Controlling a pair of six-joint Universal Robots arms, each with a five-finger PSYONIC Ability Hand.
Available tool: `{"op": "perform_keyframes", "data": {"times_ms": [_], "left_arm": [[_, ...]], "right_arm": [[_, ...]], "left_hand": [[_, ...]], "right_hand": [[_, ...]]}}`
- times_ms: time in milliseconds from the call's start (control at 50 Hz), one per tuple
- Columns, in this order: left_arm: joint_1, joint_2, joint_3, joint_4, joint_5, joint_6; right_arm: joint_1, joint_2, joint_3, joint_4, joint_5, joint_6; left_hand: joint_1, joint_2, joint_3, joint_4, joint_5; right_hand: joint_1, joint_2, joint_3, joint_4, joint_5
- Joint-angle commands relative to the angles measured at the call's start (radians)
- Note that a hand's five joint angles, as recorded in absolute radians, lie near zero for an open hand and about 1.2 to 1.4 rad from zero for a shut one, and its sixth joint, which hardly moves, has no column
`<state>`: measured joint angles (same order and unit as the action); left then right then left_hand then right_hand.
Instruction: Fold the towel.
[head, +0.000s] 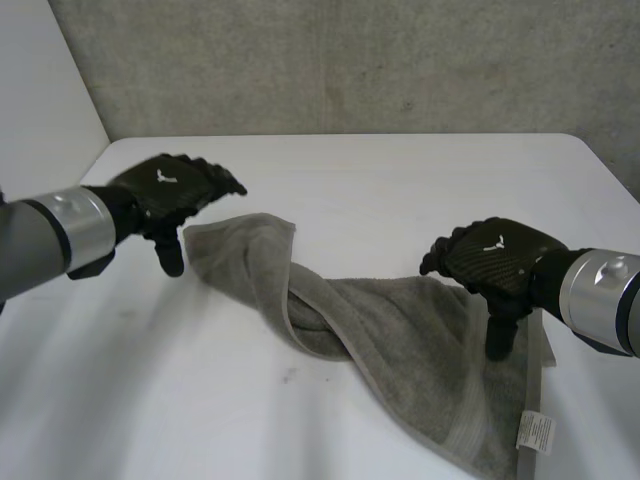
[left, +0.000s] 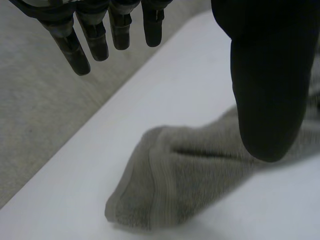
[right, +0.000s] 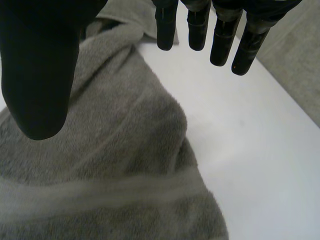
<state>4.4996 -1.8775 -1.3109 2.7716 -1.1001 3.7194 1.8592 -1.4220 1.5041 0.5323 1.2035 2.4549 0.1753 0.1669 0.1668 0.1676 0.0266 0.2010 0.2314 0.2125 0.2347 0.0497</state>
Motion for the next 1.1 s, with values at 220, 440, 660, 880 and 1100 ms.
{"op": "perform_keyframes", "data": {"times_ms": [220,440,660,880,1100], "left_arm": [[-0.04,-0.301,0.09,0.154,0.171,0.158],[-0.079,-0.462,0.24,0.154,0.164,0.163],[-0.082,-0.493,0.245,0.155,0.155,0.165],[-0.096,-0.428,0.223,0.157,0.144,0.158],[-0.093,-0.399,0.165,0.154,0.138,0.149]], "right_arm": [[-0.002,-0.017,0.281,-0.268,0.057,0.218],[0.023,-0.011,0.412,-0.445,0.062,0.447],[0.113,0.029,0.396,-0.492,0.077,0.461],[0.281,0.166,0.254,-0.575,0.211,0.596],[0.373,0.437,0.024,-0.611,0.375,0.653]], "left_hand": [[0.153,0.161,0.161,0.16,0.127],[0.549,0.557,0.558,0.557,0.523],[1.171,1.18,1.18,1.179,1.146],[1.221,1.229,1.229,1.229,1.195],[1.221,1.229,1.229,1.229,1.195]], "right_hand": [[-0.026,-0.057,-0.038,-0.06,-0.05],[-0.026,-0.057,-0.038,-0.06,-0.05],[-0.026,-0.057,-0.038,-0.06,-0.05],[-0.026,-0.057,-0.038,-0.06,-0.05],[0.029,-0.001,0.018,-0.004,0.006]]}}
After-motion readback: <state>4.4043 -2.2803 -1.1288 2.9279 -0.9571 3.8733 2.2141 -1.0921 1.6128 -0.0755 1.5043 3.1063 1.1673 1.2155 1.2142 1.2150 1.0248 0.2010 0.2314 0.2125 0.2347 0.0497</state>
